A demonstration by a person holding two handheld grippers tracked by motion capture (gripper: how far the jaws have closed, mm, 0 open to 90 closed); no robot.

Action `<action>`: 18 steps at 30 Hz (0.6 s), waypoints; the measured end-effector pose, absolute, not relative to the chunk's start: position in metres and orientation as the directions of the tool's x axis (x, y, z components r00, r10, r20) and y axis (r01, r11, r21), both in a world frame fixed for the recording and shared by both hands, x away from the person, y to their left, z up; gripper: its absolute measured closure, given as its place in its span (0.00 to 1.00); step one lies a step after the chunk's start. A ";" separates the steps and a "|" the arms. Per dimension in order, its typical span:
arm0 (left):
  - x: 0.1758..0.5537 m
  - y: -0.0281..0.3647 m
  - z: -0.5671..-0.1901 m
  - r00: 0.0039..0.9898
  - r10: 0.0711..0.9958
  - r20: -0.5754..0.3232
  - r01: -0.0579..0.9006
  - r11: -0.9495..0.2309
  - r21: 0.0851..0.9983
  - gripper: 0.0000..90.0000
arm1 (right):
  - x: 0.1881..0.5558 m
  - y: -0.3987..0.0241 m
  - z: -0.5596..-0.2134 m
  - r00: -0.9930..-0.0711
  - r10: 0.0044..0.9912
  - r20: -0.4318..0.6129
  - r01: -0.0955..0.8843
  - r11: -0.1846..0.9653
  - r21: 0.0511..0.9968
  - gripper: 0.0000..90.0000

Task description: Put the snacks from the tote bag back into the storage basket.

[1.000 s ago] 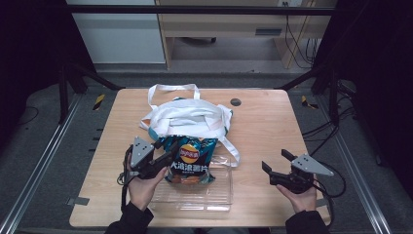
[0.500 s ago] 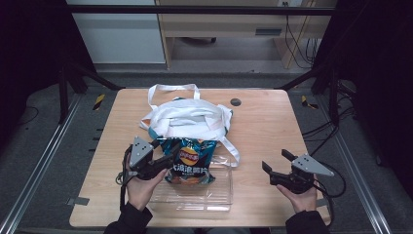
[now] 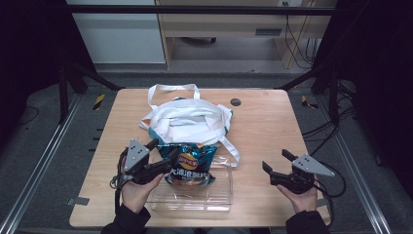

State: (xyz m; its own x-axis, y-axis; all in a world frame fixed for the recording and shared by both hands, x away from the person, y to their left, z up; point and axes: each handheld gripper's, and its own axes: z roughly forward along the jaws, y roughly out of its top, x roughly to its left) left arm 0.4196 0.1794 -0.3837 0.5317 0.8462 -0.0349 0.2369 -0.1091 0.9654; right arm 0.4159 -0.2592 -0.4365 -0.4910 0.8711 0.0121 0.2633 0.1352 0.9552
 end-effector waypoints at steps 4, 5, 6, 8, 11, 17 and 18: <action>0.417 0.181 -0.383 0.532 0.847 -0.026 0.237 -0.119 0.964 0.31 | 0.416 -0.259 -0.436 -0.493 0.870 0.011 0.261 0.135 0.956 0.17; 0.417 0.181 -0.384 0.532 0.847 -0.026 0.239 -0.120 0.964 0.31 | 0.416 -0.259 -0.436 -0.492 0.870 0.012 0.261 0.135 0.956 0.17; 0.417 0.181 -0.384 0.531 0.847 -0.025 0.241 -0.122 0.963 0.31 | 0.416 -0.259 -0.436 -0.492 0.870 0.012 0.261 0.135 0.956 0.17; 0.416 0.181 -0.385 0.528 0.849 -0.028 0.243 -0.120 0.962 0.31 | 0.415 -0.259 -0.436 -0.493 0.870 0.013 0.261 0.133 0.956 0.17; 0.415 0.183 -0.387 0.528 0.848 -0.034 0.254 -0.119 0.960 0.31 | 0.415 -0.259 -0.436 -0.491 0.871 0.015 0.263 0.132 0.956 0.17; 0.407 0.184 -0.390 0.545 0.838 -0.032 0.261 -0.133 0.956 0.35 | 0.414 -0.260 -0.436 -0.489 0.872 0.016 0.261 0.128 0.957 0.17; 0.405 0.185 -0.390 0.545 0.838 -0.035 0.264 -0.132 0.955 0.35 | 0.414 -0.260 -0.435 -0.488 0.873 0.016 0.261 0.128 0.957 0.17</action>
